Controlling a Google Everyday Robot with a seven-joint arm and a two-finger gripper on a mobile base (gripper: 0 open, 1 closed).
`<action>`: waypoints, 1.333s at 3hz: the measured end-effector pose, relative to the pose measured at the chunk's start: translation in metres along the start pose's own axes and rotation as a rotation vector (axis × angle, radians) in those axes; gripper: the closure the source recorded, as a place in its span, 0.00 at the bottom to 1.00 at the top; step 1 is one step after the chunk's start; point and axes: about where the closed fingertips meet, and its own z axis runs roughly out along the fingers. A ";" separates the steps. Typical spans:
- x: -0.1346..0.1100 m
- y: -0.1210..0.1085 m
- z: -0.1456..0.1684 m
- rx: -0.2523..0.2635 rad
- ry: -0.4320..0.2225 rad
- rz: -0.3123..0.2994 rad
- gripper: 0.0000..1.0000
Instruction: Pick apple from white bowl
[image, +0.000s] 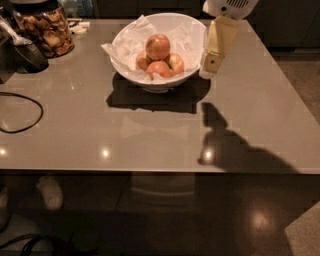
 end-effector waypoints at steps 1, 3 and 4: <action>-0.004 -0.004 0.001 0.013 -0.010 -0.003 0.00; -0.045 -0.068 0.024 0.039 -0.102 0.057 0.00; -0.049 -0.074 0.021 0.058 -0.117 0.057 0.00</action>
Offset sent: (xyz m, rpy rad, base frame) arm 0.0511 0.0250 0.0110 0.1494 -0.0501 -0.0656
